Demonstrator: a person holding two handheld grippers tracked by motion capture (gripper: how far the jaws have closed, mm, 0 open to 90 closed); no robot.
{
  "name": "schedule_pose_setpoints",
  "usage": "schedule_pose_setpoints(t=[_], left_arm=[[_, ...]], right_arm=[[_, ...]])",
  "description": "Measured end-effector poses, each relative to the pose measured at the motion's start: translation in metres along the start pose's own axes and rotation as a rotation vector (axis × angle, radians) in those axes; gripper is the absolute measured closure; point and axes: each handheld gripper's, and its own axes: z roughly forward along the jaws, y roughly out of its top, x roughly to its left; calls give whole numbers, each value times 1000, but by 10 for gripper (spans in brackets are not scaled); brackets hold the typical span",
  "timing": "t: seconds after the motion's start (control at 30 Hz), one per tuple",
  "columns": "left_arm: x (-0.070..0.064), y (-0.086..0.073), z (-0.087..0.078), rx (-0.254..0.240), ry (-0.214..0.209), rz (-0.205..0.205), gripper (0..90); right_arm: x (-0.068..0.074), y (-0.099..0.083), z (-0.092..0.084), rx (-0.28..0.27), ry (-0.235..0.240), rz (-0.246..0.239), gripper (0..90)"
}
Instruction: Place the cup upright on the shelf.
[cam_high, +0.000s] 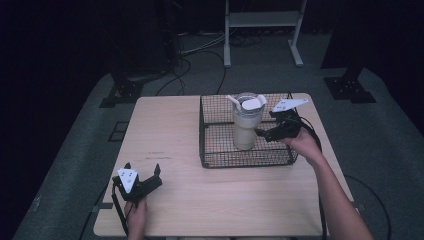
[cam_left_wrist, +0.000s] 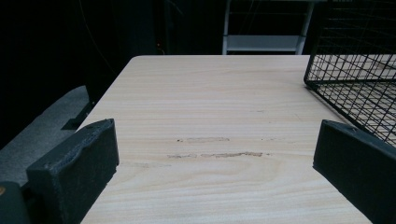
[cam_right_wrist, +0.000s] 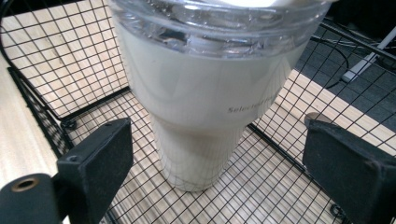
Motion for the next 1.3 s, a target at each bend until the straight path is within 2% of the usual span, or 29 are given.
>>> schedule_pose_setpoints(t=[0.3,0.4,0.83,1.07,1.3], left_arm=[[0,0,0,1,0,1,0],[0,0,0,1,0,2,0],[-1,0,0,-2,1,1,0],[-1,0,0,2,1,8,0],[-1,0,0,3,2,8,0]], right_arm=[[1,-8,-9,-2,8,7,81],[2,-11,-17,-21,9,8,81],[8,-21,-36,-39,32,3,81],[15,-32,-49,-42,48,-16,81],[16,-40,-57,-52,54,2,81]])
